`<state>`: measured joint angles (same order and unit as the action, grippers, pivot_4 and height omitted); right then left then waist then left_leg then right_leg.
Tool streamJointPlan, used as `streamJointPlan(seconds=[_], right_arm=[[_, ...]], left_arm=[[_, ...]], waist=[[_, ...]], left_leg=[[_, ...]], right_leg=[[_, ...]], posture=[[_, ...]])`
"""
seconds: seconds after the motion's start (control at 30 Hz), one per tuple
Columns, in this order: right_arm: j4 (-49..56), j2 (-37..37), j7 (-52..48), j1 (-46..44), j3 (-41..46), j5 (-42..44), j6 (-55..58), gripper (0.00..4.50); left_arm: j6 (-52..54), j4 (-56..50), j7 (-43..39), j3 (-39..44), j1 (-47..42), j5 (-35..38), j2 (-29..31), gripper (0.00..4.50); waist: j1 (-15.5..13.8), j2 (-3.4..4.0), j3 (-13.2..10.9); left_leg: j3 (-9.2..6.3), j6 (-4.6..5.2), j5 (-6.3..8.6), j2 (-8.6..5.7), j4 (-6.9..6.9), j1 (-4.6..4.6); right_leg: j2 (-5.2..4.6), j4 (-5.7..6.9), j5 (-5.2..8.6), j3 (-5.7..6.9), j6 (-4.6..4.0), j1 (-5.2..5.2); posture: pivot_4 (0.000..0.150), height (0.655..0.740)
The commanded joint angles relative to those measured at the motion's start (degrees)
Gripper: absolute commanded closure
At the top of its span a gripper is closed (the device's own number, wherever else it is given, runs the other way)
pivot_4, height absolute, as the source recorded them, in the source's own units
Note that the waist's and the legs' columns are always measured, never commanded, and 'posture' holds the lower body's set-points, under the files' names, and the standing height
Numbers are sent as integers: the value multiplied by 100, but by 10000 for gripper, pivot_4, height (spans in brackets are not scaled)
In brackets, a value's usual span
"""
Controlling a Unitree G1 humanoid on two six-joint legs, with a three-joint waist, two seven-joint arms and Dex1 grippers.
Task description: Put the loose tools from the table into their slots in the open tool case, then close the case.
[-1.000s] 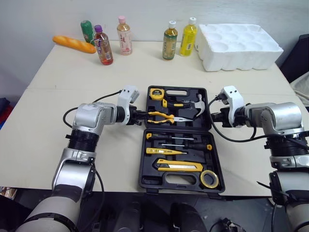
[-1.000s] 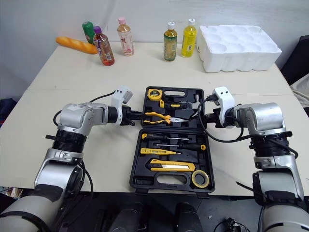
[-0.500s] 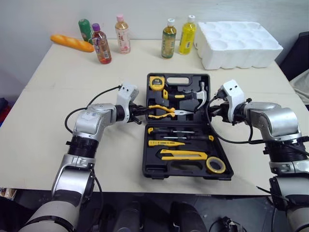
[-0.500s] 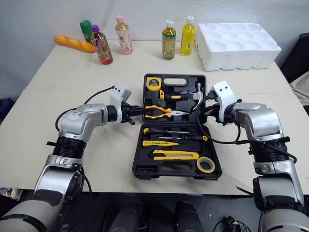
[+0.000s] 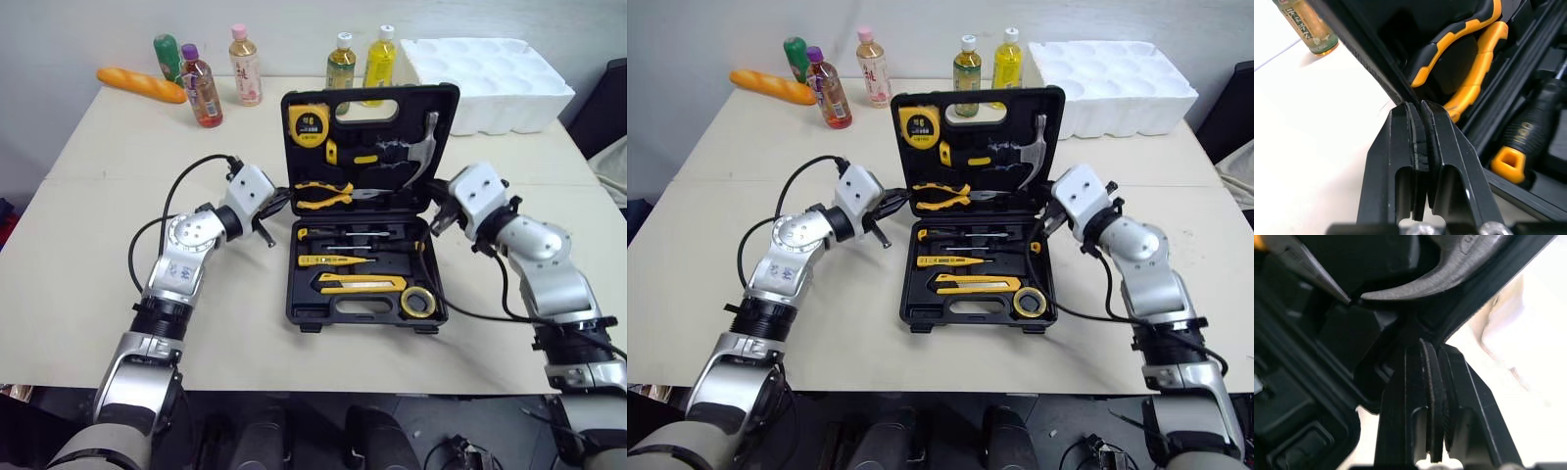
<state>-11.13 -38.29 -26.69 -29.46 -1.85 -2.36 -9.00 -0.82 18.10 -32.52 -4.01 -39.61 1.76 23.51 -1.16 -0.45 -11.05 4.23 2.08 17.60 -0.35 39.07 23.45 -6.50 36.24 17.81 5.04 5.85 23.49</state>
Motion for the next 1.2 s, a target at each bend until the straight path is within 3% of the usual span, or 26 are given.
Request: streamJointPlan(seconds=[0.03, 0.07, 0.2, 0.23, 0.33, 0.37, 0.43, 0.5, 0.57, 0.63, 0.67, 0.8, 0.87, 0.97, 1.2], right_arm=[[-45, -245, 519, 266, -8, -828, -1772, 45000], [-127, -331, 737, 374, 18, -1067, -2142, 45000], [151, -711, 842, 1061, 270, -1164, -2991, 29334], [467, -844, 664, 1301, 416, -861, -2957, 23215], [2300, -1758, -956, 2853, 1144, 1617, -1297, 8637], [2847, -2090, -1480, 3449, 1578, 2481, -424, 8383], [3610, -2507, -2589, 4768, 2861, 3789, 1097, 8383], [3873, -2598, -3610, 5944, 4208, 4754, 2591, 8383], [3719, -2537, -4269, 6604, 4822, 5075, 3330, 8383], [3580, -2487, -4456, 6724, 4812, 5076, 3558, 8383], [3542, -2447, -4442, 6640, 4668, 5021, 3592, 8383], [3670, -2349, -4469, 6355, 4365, 4851, 3752, 8383], [3763, -2325, -4475, 6236, 4276, 4808, 3810, 8383], [3903, -2301, -4426, 6031, 3926, 4633, 3789, 8383], [4289, -2242, -3980, 4913, 2266, 4385, 4019, 42170]], left_arm=[[-588, -664, 56, 26, 270, -79, 29, 44940], [-697, -814, 84, 32, 429, -146, 81, 44940], [-340, -1884, -46, 342, 1345, 168, 322, 45000], [2, -2254, -130, 479, 1602, 419, 407, 38455], [1811, -3556, -746, 1197, 2575, 1877, 1070, 27035], [2365, -3850, -1001, 1523, 2880, 2427, 1366, 22763], [3399, -4163, -1463, 2349, 3526, 3473, 1997, 13764], [4335, -4066, -1916, 3147, 4094, 4206, 2619, 13764], [4507, -3808, -2223, 3552, 4333, 4392, 2931, 13764], [4526, -3535, -2172, 3527, 4212, 4330, 3041, 13764], [4561, -3404, -2076, 3406, 4023, 4286, 3033, 13764], [4509, -3249, -1999, 3068, 3610, 4155, 2955, 13764], [4463, -3234, -2022, 2946, 3500, 4119, 2926, 13764], [4288, -3088, -1962, 2627, 3214, 3929, 2824, 13764], [3770, -1753, -1547, 1141, 1349, 2853, 1993, 44904]], waist=[[3, 0, 0], [0, 0, 0], [10, 0, 0], [13, 0, 0], [29, 16, -9], [32, 21, -12], [59, 26, -16], [66, 25, -25], [41, 10, -18], [-6, 11, -14], [-24, 17, -16], [-22, 24, -17], [-19, 24, -16], [11, 24, -17], [-57, 12, -21]], left_leg=[[0, 0, 0, 0, -2, -4], [3, 0, 0, 0, -2, -5], [3, 0, 0, 4, -3, -12], [3, -2, 1, 9, -4, -17], [-1, -5, 3, 18, -9, -20], [-5, -6, 3, 22, -8, -18], [-30, -7, 6, 39, -9, -37], [-46, -5, 25, 47, -17, -115], [-62, 36, 87, 52, -49, -209], [-68, 3, 113, 52, -99, -288], [-68, 3, 113, 51, -103, -293], [-56, -11, 112, 47, -110, -264], [-48, -50, 90, 45, -109, -226], [-38, -45, 68, 49, -114, -199], [-31, -29, 35, 27, -100, -204]], right_leg=[[-1, 0, 0, -1, 0, -3], [-2, 1, 0, -5, 0, -3], [-8, -1, 0, -11, 0, -9], [-11, -5, 0, -12, 0, -16], [-12, -7, 0, -36, 0, -19], [-10, -7, 0, -52, 0, -21], [-4, -29, 1, -46, -1, -66], [-4, -73, 5, -38, -9, -149], [-4, -112, 15, -32, -28, -250], [-4, -173, 39, -38, -71, -324], [-5, -183, 74, -42, -135, -331], [-11, -171, 68, -47, -127, -283], [-11, -149, 29, -46, -54, -237], [-1, -124, 36, -44, -64, -196], [-7, -102, 17, -48, -25, -201]], posture=[[1500, 7384], [1500, 7384], [1500, 7384], [1500, 7384], [1500, 7384], [1500, 7384], [1500, 7384], [1500, 7384], [1500, 7384], [1500, 7384], [1500, 7384], [1500, 7384], [1500, 7384], [1500, 7384], [1500, 7384]])
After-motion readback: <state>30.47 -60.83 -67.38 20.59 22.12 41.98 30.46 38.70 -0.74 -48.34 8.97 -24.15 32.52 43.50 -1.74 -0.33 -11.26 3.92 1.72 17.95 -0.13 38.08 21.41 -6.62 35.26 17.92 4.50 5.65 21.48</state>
